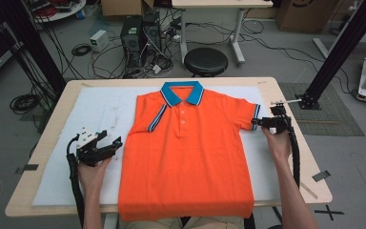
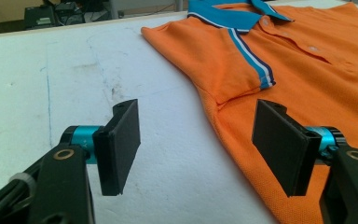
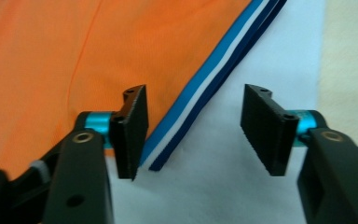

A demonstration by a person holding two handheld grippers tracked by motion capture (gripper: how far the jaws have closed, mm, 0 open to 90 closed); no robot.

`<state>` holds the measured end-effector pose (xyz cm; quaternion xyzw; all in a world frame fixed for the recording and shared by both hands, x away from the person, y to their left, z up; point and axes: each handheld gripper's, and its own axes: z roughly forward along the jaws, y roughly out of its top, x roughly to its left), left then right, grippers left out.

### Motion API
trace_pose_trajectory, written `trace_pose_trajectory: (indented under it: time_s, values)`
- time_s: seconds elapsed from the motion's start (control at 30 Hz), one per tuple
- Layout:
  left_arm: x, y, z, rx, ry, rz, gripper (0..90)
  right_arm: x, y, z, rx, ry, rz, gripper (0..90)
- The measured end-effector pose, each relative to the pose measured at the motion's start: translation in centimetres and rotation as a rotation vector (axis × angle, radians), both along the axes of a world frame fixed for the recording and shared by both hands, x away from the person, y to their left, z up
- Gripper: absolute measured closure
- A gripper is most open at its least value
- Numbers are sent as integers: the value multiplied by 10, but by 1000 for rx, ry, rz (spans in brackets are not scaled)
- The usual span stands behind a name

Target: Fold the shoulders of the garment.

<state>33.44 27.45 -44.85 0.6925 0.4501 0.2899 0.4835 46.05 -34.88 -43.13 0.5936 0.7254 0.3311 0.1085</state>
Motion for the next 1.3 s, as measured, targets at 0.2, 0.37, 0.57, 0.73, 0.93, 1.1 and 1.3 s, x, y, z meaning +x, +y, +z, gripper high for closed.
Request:
trace_pose_trajectory:
  time_s: [0.2,0.37,0.57,0.73,0.93,1.1,1.3]
  values:
    - [0,-2,0,11,-2,1,324,2,7,-3,-14,1,38,538]
    - [0,-3,0,18,1,2,325,2,9,-5,-28,3,26,575]
    - [0,-4,0,29,5,2,325,1,12,-2,12,-5,67,862]
    - [1,-5,0,37,6,6,325,-4,24,13,28,-72,88,878]
    - [1,-6,0,44,6,6,324,1,46,27,29,-90,142,878]
    - [0,-6,0,43,5,7,325,9,85,33,4,-93,220,878]
    - [0,-6,0,50,2,4,325,14,121,16,-20,-53,298,876]
